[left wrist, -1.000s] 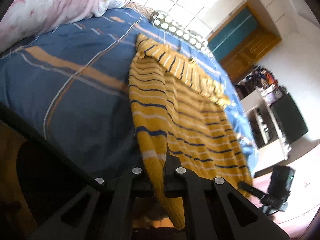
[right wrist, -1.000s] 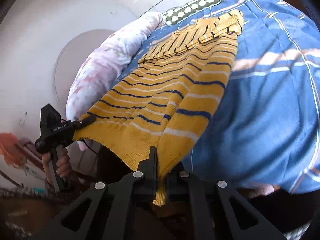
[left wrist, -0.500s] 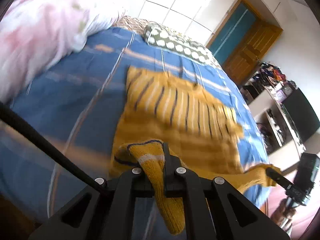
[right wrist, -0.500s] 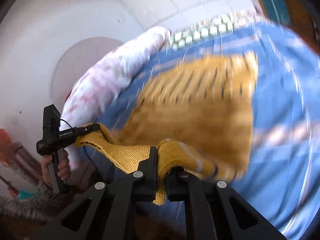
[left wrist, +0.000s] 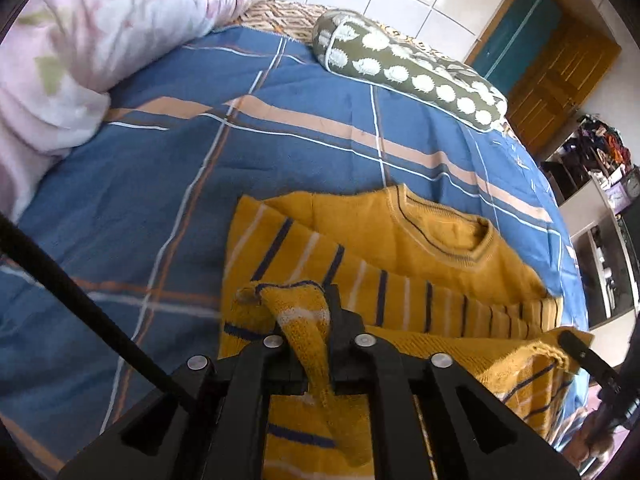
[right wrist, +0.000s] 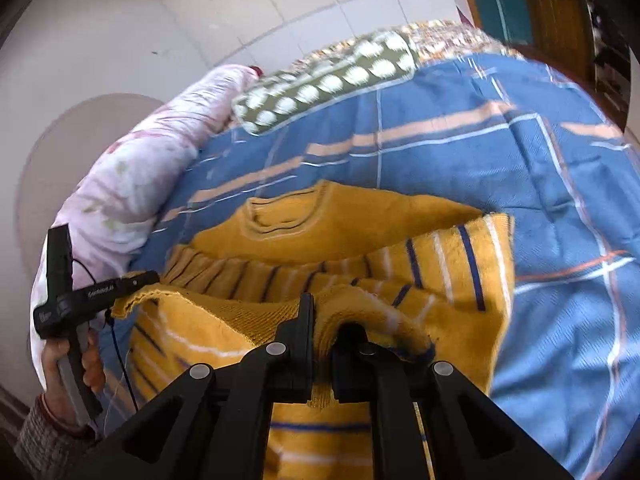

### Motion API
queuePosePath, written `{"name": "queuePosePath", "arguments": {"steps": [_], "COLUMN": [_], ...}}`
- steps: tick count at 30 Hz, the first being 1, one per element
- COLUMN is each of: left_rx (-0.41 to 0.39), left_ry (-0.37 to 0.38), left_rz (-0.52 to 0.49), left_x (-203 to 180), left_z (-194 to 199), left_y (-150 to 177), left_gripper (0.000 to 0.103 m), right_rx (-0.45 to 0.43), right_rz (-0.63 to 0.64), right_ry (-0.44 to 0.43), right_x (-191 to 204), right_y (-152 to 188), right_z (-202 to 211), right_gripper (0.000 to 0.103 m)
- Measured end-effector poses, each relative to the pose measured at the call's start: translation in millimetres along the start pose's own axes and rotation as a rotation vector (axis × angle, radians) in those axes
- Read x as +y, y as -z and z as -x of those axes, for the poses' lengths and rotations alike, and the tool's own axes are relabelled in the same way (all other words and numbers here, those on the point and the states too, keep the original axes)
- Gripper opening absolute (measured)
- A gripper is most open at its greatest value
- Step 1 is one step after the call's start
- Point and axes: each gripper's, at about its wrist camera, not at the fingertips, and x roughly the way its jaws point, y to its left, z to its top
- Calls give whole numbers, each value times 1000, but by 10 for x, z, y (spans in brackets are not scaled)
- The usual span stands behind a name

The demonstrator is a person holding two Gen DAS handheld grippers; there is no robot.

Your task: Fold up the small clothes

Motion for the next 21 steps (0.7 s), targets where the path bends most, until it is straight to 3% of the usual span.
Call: {"name": "queuePosePath", "arguments": {"steps": [5,8,9,10,12,14,16,21], "left_rx": [51,38,27,13,1,-3,-8,-13], "left_ry": [169,251,267,274,284,255,235,206], "left_rz": [149,237,266,295,333,348,337,256], "left_x": [239,394,442,501,595,687,734,726], "left_z": [-179,-147,-125,-101,-76,-11,60,401], "left_y": [-225,-236,-242,-249,-285,-289,-276,-9], "left_gripper": [20,42,51,54,55,55,55,57], "right_rx": [41,29,25,17,-8,-32,-62,-94], "right_rz": [-158,-243,-267,-299,-335,-347,-350,-309], "right_ry": [-23,-66,-83,-97,-83,-49,8,-3], "right_x": [-370,-520,-556,-598,-635,-662,-690,-814], "right_y": [-256,-345,-372,-402,-461,-525,-602,-491], "right_z": [-394,-491,-507,-526,-525,-497,-411,113], "right_gripper": [20,37,46,53,56,64,66,67]}}
